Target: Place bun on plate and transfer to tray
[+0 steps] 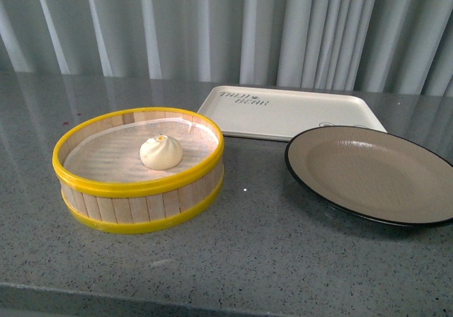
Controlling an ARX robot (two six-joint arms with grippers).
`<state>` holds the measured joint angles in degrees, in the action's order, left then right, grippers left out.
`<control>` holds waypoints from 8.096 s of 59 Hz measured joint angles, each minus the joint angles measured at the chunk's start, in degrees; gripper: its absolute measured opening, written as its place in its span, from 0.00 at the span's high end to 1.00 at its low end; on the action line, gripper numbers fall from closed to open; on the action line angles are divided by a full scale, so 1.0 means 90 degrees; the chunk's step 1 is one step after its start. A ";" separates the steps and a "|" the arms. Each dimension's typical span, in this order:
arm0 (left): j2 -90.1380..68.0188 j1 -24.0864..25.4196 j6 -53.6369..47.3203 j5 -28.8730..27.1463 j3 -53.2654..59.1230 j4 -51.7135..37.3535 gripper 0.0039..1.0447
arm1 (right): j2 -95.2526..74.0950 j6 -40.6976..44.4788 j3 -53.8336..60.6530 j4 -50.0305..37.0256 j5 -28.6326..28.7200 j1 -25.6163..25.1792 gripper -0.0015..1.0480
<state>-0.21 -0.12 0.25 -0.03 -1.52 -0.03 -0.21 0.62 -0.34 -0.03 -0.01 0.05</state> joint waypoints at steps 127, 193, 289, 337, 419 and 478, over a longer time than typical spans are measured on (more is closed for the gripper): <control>-0.9670 -0.1530 -0.1243 0.0510 -0.5005 -0.3225 0.06 | 0.0000 0.0000 0.0000 0.0000 0.0000 0.0000 0.08; -1.1650 -0.2237 -0.0316 -0.0945 -0.7240 -0.0867 0.06 | 0.0000 -0.0002 0.0000 0.0000 0.0000 0.0000 0.08; -1.2488 -0.2154 0.0391 -0.1311 -0.7718 -0.0920 0.33 | 0.0000 -0.0002 0.0000 0.0000 0.0000 0.0000 0.08; -1.1281 -0.3179 0.0818 -0.0933 -0.7737 -0.0930 0.96 | 0.0000 0.0000 0.0000 0.0000 0.0000 0.0000 0.08; -1.4236 -0.5168 0.0053 -0.1469 -1.1424 0.0138 0.96 | 0.0000 -0.0002 0.0000 0.0000 0.0000 0.0000 0.08; -1.4535 -0.4826 -0.0478 -0.1042 -1.1375 0.0792 0.96 | 0.0000 0.0000 0.0000 0.0000 0.0000 0.0000 0.08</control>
<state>-131.02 -43.55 -4.05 -9.41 -103.90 7.09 -0.21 0.62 -0.34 -0.03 -0.01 0.05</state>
